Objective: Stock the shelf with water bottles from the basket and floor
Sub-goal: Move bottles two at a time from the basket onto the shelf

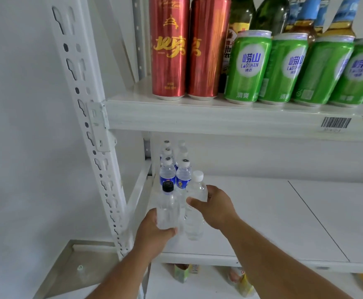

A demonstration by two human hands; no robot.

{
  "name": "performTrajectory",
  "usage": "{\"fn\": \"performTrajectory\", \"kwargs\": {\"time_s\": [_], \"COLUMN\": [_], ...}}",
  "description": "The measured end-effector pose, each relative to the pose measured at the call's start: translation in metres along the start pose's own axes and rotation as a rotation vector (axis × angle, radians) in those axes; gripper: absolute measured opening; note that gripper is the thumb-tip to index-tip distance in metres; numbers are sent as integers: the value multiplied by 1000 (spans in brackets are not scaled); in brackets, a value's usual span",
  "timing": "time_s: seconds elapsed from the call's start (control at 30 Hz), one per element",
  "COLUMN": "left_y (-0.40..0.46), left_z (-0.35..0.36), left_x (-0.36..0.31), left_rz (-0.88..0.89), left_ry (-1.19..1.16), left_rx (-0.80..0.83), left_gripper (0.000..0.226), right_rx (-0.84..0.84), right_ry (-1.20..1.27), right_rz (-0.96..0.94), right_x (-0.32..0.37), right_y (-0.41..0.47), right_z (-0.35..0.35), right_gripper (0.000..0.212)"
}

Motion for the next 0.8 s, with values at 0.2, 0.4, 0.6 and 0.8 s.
{"fn": "performTrajectory", "kwargs": {"time_s": [0.2, 0.4, 0.6, 0.8], "left_y": [38, 69, 92, 107], "left_z": [8, 15, 17, 20], "left_x": [12, 25, 33, 36], "left_rz": [-30, -45, -39, -41], "left_ry": [-2, -17, -12, 20], "left_rx": [-2, -11, -29, -33], "left_gripper": [56, 54, 57, 56], "right_rx": [13, 39, 59, 63], "right_ry": [44, 74, 55, 59], "right_rz": [31, 76, 82, 61], "right_x": [-9, -22, -31, -31], "right_y": [30, 59, 77, 85], "right_z": [17, 32, 48, 56], "right_gripper": [34, 42, 47, 35]}}
Point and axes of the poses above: each hand's wrist, its own y-axis towards the middle knuckle, its own z-axis out of the palm, x = y × z, the point moved 4 cm from there along y, towards the middle knuckle, and after that the axes turned 1 degree about z, right-handed, at the moved point
